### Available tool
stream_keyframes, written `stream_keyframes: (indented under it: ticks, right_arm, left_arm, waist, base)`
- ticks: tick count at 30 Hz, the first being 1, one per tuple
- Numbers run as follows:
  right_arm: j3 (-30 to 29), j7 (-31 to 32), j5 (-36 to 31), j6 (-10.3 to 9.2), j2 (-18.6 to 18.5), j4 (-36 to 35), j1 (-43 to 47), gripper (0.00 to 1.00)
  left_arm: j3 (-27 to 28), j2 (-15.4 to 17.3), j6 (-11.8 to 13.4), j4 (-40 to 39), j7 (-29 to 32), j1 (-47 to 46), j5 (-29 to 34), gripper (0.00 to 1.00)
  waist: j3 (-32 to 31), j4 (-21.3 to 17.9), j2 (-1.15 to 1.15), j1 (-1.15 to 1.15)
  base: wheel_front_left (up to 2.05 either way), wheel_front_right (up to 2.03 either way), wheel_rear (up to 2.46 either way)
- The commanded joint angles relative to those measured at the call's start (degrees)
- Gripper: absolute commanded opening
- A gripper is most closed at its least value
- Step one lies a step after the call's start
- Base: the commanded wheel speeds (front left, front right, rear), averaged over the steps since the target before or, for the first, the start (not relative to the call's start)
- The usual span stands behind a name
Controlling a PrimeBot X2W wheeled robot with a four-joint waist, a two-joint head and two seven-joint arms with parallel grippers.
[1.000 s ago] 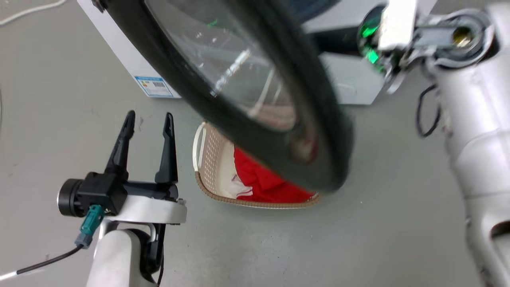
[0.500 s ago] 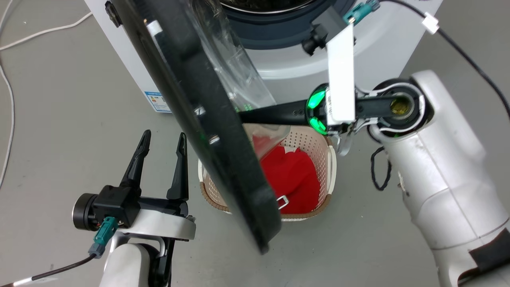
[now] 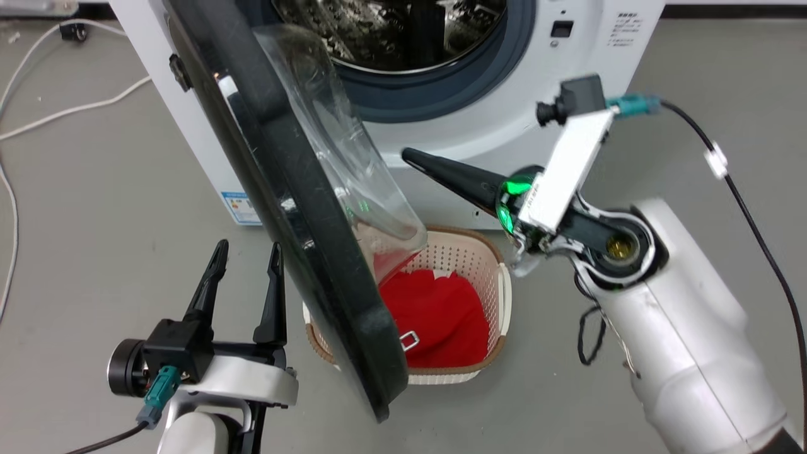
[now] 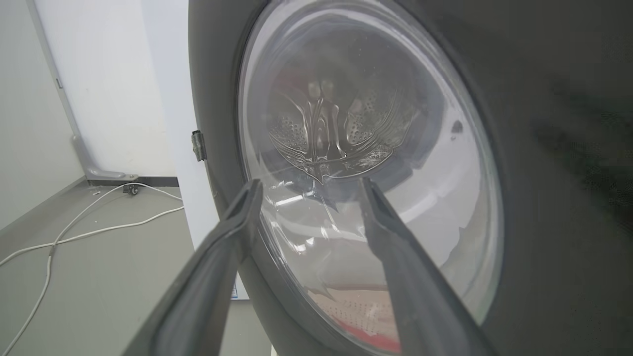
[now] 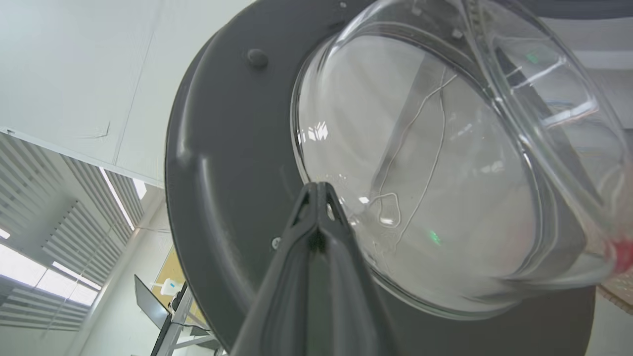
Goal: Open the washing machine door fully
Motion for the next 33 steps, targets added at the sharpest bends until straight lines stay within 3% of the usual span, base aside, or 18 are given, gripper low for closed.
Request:
stream_keyframes:
  ticks: [1,9,10,11,12,13,21,28,33]
  right_arm:
    - [-0.6,-1.6,-0.6,0.00,-0.8,-0.7,2.7,0.00]
    - [-5.4,-12.7,-3.1,0.00,-4.4,-7.4,17.8,0.00]
    - [-6.2,-14.3,-3.5,0.00,-4.7,-8.3,19.5,0.33]
    - [-7.0,-16.1,-4.2,0.00,-5.0,-9.0,21.0,0.49]
    - [-7.7,-17.9,-4.9,0.00,-5.4,-9.8,22.4,0.95]
    - [-8.4,-19.8,-5.9,0.00,-5.5,-10.4,23.8,1.00]
    - [-13.5,-36.1,-18.8,0.00,-4.9,-14.1,33.0,1.00]
    - [-20.4,-46.7,-44.0,-0.01,-3.6,-14.7,37.2,1.00]
    - [-27.3,-48.6,-66.4,-0.01,-0.4,-22.7,39.5,1.00]
  left_arm:
    - [0.3,-0.1,0.0,0.1,-0.1,1.0,0.3,1.00]
    - [2.3,0.0,-0.1,0.3,-0.1,4.5,0.3,1.00]
    - [2.5,0.0,-0.1,0.2,-0.1,4.8,0.3,1.00]
    - [2.6,0.0,-0.1,0.2,-0.1,5.1,0.2,1.00]
    - [2.7,0.0,-0.1,0.3,-0.1,5.3,0.3,1.00]
    - [2.8,0.0,-0.1,0.3,-0.1,5.3,0.3,1.00]
    - [3.1,0.0,-0.3,0.7,-0.1,5.9,0.4,1.00]
    - [3.7,0.0,-0.2,0.6,-0.1,6.2,0.5,1.00]
    - [4.0,0.0,-0.1,0.4,-0.1,5.7,0.4,1.00]
  waist:
    - [-1.7,-0.8,0.00,0.00]
    - [-5.6,-2.6,0.00,0.00]
    - [-5.8,-2.7,0.00,0.00]
    - [-6.0,-2.9,0.00,0.00]
    - [-6.2,-2.9,0.00,0.00]
    - [-6.3,-3.0,0.00,0.00]
    - [-7.5,-2.8,0.00,0.00]
    - [-7.8,-3.2,0.00,0.00]
    - [-7.6,-3.3,0.00,0.00]
  base:
    - [0.00,0.00,0.00]
    - [0.00,0.00,0.00]
    - [0.00,0.00,0.00]
    - [0.00,0.00,0.00]
    - [0.00,0.00,0.00]
    - [0.00,0.00,0.00]
    - [0.00,0.00,0.00]
    - [0.00,0.00,0.00]
    - [0.00,0.00,0.00]
